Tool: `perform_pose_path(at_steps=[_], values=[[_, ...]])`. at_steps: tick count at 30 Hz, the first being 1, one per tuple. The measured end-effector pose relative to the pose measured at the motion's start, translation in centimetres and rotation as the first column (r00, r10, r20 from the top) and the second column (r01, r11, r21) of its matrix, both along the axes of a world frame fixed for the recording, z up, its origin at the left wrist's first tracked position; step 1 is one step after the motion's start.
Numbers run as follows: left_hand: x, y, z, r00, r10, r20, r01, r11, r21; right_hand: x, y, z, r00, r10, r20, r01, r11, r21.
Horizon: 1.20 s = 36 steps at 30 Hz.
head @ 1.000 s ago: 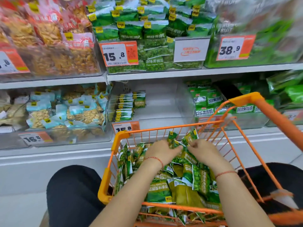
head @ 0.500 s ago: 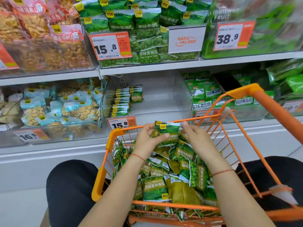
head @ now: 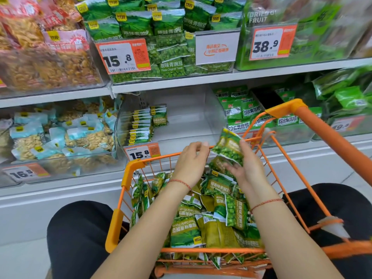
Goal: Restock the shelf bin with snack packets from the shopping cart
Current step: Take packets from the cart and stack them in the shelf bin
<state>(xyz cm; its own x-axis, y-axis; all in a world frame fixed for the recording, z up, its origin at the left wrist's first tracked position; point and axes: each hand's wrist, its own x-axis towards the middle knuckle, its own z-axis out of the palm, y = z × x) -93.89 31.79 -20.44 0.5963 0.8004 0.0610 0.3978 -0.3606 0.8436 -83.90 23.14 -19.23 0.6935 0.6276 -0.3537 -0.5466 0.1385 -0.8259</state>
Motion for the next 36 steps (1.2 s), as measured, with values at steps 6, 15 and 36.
perform_pose_path(at_steps=[6, 15, 36], values=[[0.8, -2.1, -2.9, 0.775, -0.051, -0.629, 0.207, 0.962, 0.176, 1.1, -0.2, -0.3, 0.976, -0.212, -0.043, 0.21, 0.976, -0.058], [-0.9, -0.3, -1.8, 0.958, 0.01, -0.288, -0.03, 0.997, -0.067, 0.7, 0.0, 0.2, 0.98, -0.174, -0.091, 0.17, 0.984, -0.054], [-3.6, 0.0, 2.4, 0.96, 0.06, 0.275, 0.008, 0.971, -0.24, -1.4, 0.6, -0.4, 0.96, 0.275, 0.048, -0.278, 0.959, 0.053]])
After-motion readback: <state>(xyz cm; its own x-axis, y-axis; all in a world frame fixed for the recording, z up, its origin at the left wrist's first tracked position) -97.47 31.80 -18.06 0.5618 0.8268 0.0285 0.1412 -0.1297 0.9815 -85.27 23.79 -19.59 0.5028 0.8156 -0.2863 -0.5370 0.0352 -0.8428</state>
